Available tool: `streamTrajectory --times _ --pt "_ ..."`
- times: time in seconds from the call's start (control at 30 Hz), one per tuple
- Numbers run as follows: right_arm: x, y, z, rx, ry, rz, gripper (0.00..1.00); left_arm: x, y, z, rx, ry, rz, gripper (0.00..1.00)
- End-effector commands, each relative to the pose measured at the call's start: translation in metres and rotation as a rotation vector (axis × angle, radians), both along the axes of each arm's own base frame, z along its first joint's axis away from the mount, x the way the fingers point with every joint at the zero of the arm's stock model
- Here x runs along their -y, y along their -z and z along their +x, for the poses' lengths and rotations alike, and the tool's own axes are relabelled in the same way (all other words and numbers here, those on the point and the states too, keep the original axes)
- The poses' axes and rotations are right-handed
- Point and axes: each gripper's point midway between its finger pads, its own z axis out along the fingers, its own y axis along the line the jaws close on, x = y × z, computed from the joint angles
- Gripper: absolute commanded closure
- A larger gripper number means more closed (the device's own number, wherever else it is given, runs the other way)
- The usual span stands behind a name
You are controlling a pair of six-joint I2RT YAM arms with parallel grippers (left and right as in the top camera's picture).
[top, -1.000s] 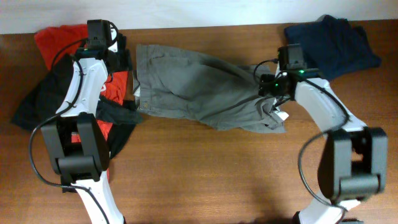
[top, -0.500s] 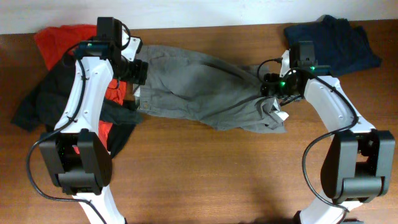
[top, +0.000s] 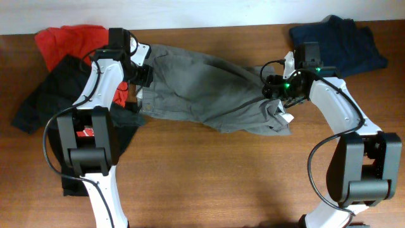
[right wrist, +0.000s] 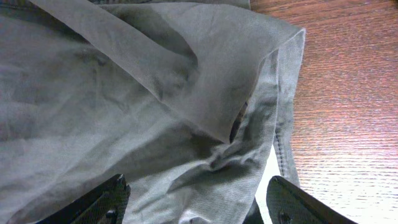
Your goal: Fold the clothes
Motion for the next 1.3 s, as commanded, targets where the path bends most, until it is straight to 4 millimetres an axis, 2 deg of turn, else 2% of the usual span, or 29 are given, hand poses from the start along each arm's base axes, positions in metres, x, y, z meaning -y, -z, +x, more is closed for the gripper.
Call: streamTrajectory --times 0.0,0.03,0.1,0.3,0.43,0.47,0.5,0.57,0.67,0.8,0.93,1.03,1.17,1.27 --pt "-0.003 -0.006 0.002 0.019 -0.019 0.009 0.25 0.009 0.004 -0.009 -0.041 0.045 -0.045 0.96" --pt "-0.003 -0.006 0.002 0.02 -0.019 0.009 0.24 0.008 0.003 -0.014 -0.061 0.043 -0.043 0.99" --pt "-0.003 -0.006 0.003 0.023 -0.019 0.009 0.25 0.005 0.001 -0.022 -0.097 0.036 -0.037 0.99" --pt "-0.003 -0.007 0.003 0.026 -0.019 0.009 0.25 0.003 -0.031 -0.046 -0.207 0.029 -0.037 0.99" --pt "-0.003 -0.006 0.003 0.025 -0.019 0.009 0.25 -0.004 -0.035 -0.045 -0.206 0.016 0.003 0.99" --pt "-0.003 -0.006 0.003 0.025 -0.019 0.009 0.24 -0.007 -0.033 -0.042 -0.199 0.011 0.021 0.99" --pt "-0.003 -0.006 0.003 0.025 -0.02 0.009 0.24 -0.011 -0.03 -0.038 -0.189 0.005 0.037 0.94" --pt "-0.003 -0.006 0.003 0.027 -0.027 0.006 0.24 -0.012 -0.023 -0.033 -0.182 0.002 0.038 0.75" --pt "-0.003 -0.006 0.002 0.026 -0.036 0.002 0.24 -0.013 -0.003 -0.027 -0.193 0.0 0.038 0.67" --pt "-0.003 -0.006 0.002 0.026 -0.04 0.0 0.24 -0.011 0.019 -0.022 -0.205 0.007 0.029 0.67" --pt "-0.003 -0.006 0.002 0.027 -0.042 -0.001 0.23 0.001 0.035 -0.02 -0.214 0.059 -0.03 0.67" --pt "-0.001 -0.006 0.003 0.028 -0.037 -0.012 0.24 0.002 0.039 -0.023 -0.228 0.06 -0.04 0.68" --pt "0.001 -0.005 0.003 0.029 -0.033 -0.021 0.24 0.002 0.038 -0.029 -0.255 0.056 -0.041 0.83" --pt "0.001 -0.006 0.004 0.032 -0.033 -0.021 0.23 0.003 0.039 -0.046 -0.327 0.053 -0.047 0.83"
